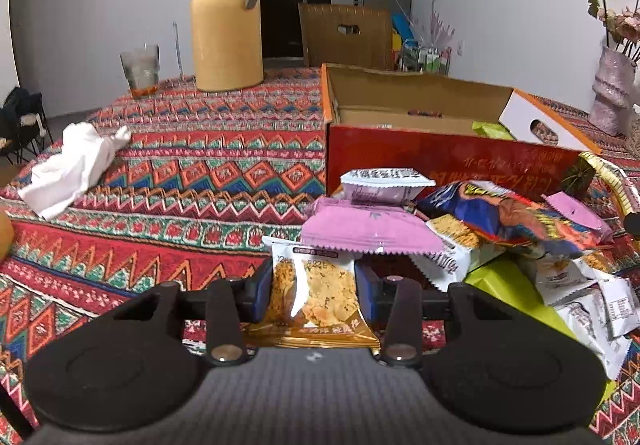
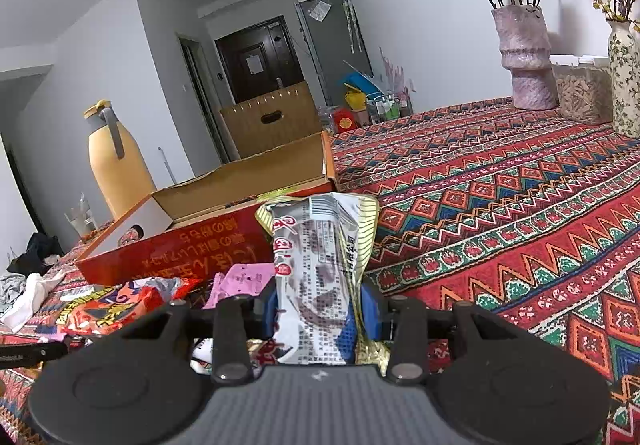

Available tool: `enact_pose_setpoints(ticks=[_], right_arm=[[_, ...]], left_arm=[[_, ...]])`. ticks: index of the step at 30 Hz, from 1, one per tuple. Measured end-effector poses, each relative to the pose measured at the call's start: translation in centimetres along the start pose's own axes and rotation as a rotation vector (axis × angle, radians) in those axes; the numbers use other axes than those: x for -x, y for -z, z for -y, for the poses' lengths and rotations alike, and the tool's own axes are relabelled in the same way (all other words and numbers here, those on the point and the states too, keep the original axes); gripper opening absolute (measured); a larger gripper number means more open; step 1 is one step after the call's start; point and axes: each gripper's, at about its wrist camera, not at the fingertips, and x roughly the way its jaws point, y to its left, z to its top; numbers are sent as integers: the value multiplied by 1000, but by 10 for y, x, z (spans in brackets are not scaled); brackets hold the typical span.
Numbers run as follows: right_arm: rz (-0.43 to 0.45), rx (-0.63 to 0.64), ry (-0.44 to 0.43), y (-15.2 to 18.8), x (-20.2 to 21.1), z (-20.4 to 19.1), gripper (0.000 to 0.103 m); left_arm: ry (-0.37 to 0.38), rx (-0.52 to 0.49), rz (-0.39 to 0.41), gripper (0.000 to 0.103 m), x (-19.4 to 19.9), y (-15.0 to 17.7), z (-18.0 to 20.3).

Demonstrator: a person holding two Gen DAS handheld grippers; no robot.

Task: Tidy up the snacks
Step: 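Carry the silver packet and cookie packet over the box with both grippers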

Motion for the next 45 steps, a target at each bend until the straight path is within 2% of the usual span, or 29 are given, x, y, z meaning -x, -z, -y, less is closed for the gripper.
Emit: enact_pose_setpoints(ticks=[13, 19, 28, 35, 45], right_arm=[[57, 45, -33, -2, 14, -11, 40], [88, 62, -43, -8, 26, -19, 40], [125, 98, -60, -20, 32, -34, 40], [151, 135, -64, -39, 24, -47, 40], [171, 166, -68, -73, -10, -65, 40]], left_arm=[[33, 18, 144, 42, 51, -11, 7], [49, 19, 179, 42, 61, -17, 10], [56, 38, 214, 42, 63, -34, 9], [54, 48, 246, 43, 57, -62, 14], [55, 56, 261, 43, 29, -104, 29]])
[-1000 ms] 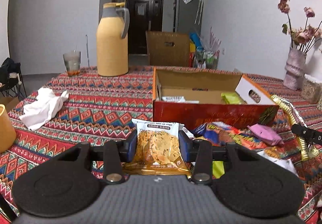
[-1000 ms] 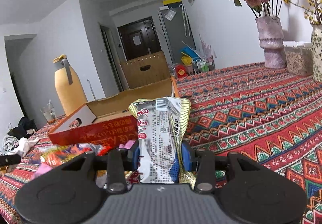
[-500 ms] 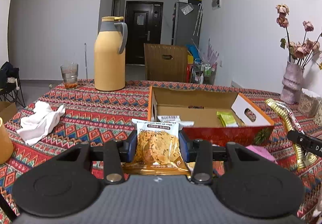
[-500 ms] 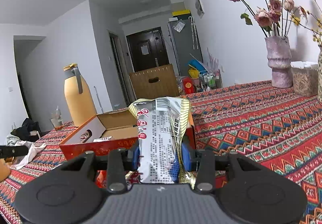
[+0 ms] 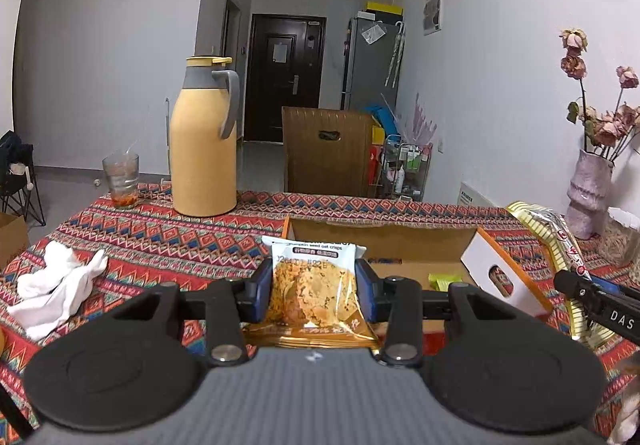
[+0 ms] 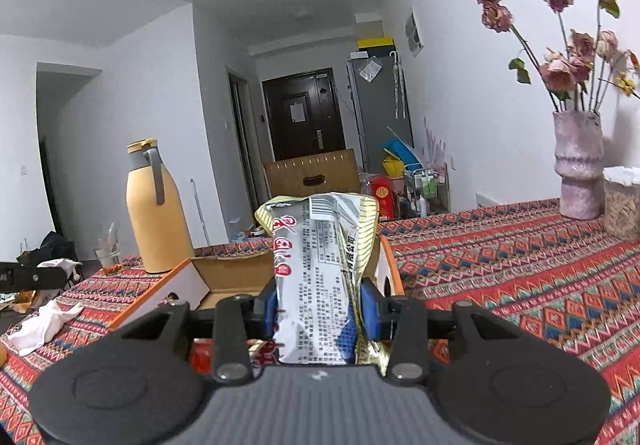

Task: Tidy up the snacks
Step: 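Carry the silver packet and cookie packet over the box with both grippers, then open both grippers to drop the packets into the box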

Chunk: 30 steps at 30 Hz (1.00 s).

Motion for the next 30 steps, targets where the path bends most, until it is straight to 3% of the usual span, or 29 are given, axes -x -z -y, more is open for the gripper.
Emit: enact_pose_setpoints(ticks=[15, 21, 30], right_arm=[[-21, 26, -14, -30, -78, -15, 40], [-48, 11, -11, -18, -101, -15, 40], [-104, 21, -21, -1, -117, -15, 40]], left_arm=[[-52, 36, -11, 43, -82, -32, 12], [-56, 75, -24, 43, -105, -18, 1], [-60, 56, -78, 43, -121, -5, -1]])
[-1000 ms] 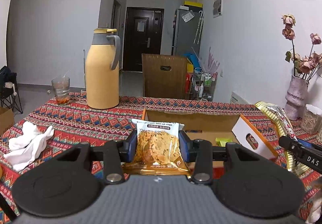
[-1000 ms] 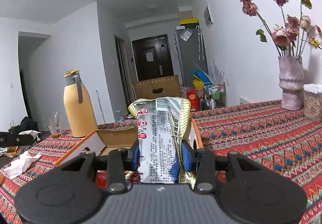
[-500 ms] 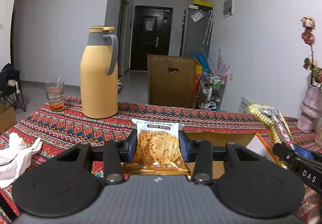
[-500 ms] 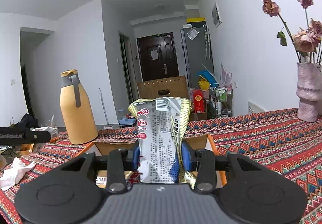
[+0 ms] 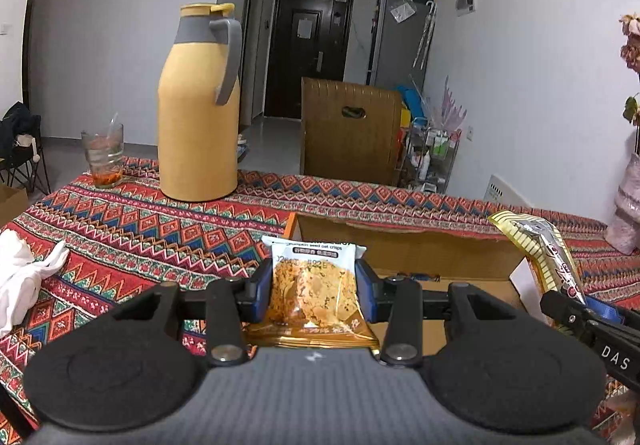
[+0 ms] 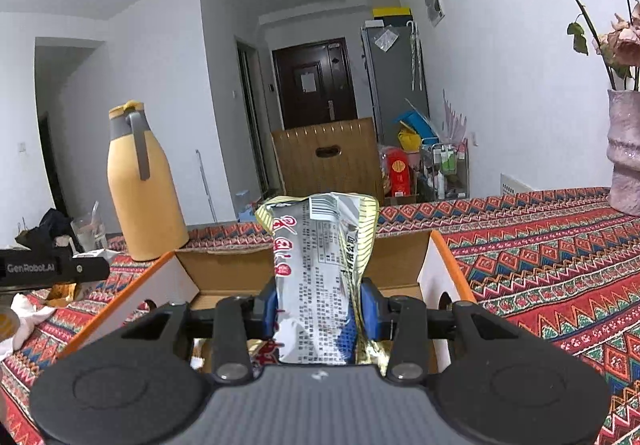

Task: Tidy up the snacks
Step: 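Open both grippers to drop the packets into the box, then move both grippers back toward the snack pile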

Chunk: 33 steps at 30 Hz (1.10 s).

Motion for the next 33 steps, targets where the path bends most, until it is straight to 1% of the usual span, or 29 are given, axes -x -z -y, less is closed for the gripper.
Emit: enact_pose_setpoints(ticks=[2, 4, 5, 6, 7, 8, 9, 10, 11, 12, 13, 21, 33], right_arm=[[-11, 6, 5, 2, -3, -1, 40], [-18, 9, 6, 3, -4, -2, 40], [-22, 11, 5, 3, -4, -2, 45], [-21, 9, 4, 3, -5, -3, 55], [-20, 7, 3, 3, -3, -2, 58], [-18, 5, 3, 2, -2, -1, 63], [-12, 0, 4, 2, -1, -1, 71], [-6, -4, 7, 2, 1, 0, 77], [1, -6, 12, 2, 3, 1, 94], [9, -10, 17, 2, 5, 2, 103], [12, -15, 14, 2, 6, 3, 103], [21, -4, 6, 1, 13, 1, 103], [26, 0, 29, -1, 18, 1, 103]], left_arm=[[0, -6, 0, 43, 0, 2, 2], [5, -4, 7, 45, 2, 3, 3], [5, -1, 14, 48, 3, 3, 2], [7, 0, 23, 53, 5, 3, 2], [8, 2, 31, 69, 8, 3, 2], [4, 6, 43, 80, 10, 3, 1], [-5, 11, 61, 99, 12, 3, 1], [-13, 15, 84, 103, 16, 3, 1], [-13, 20, 95, 103, 18, 3, 1], [2, 27, 90, 103, 19, 2, 0], [12, 35, 83, 103, 19, 2, -1], [10, 40, 72, 103, 20, 2, -1], [24, 40, 81, 103, 26, 2, 0]])
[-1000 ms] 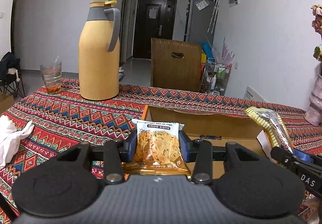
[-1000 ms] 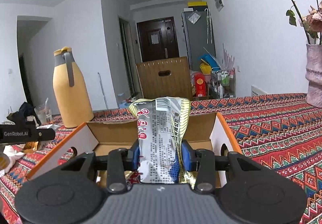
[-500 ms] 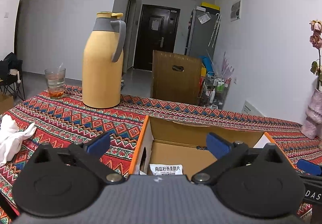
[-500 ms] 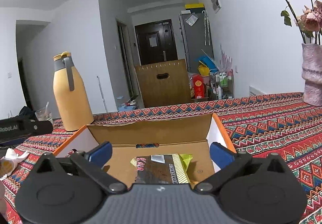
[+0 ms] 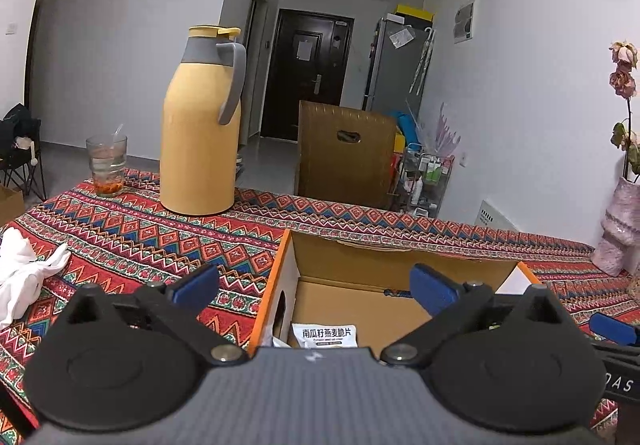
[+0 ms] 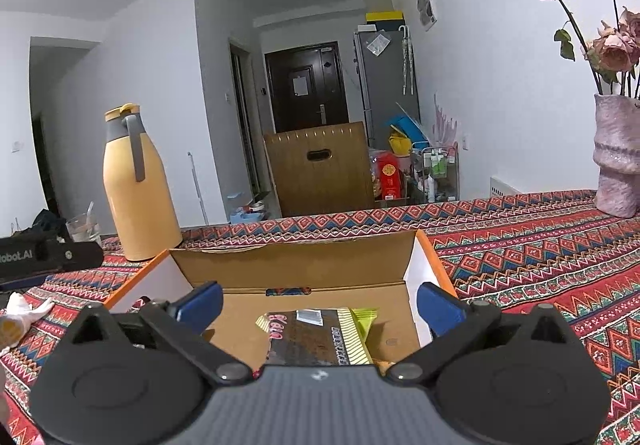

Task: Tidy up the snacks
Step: 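Move both grippers back toward the snack pile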

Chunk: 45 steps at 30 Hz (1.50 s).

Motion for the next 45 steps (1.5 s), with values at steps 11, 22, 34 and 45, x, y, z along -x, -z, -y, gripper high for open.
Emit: enact_pose_setpoints(ticks=[11, 22, 34, 45], right_arm=[[28, 12, 2, -15, 21, -6, 103], [24, 28, -27, -11, 66, -18, 103], [3, -11, -55, 19, 121, -28, 103], [-29, -35, -54, 51, 176, -35, 103]], left_arm=[[29, -7, 61, 103, 37, -14, 3], [33, -19, 52, 103, 91, -3, -12], [43, -18, -4, 103, 143, 30, -38], [50, -51, -40, 103, 184, 65, -47]])
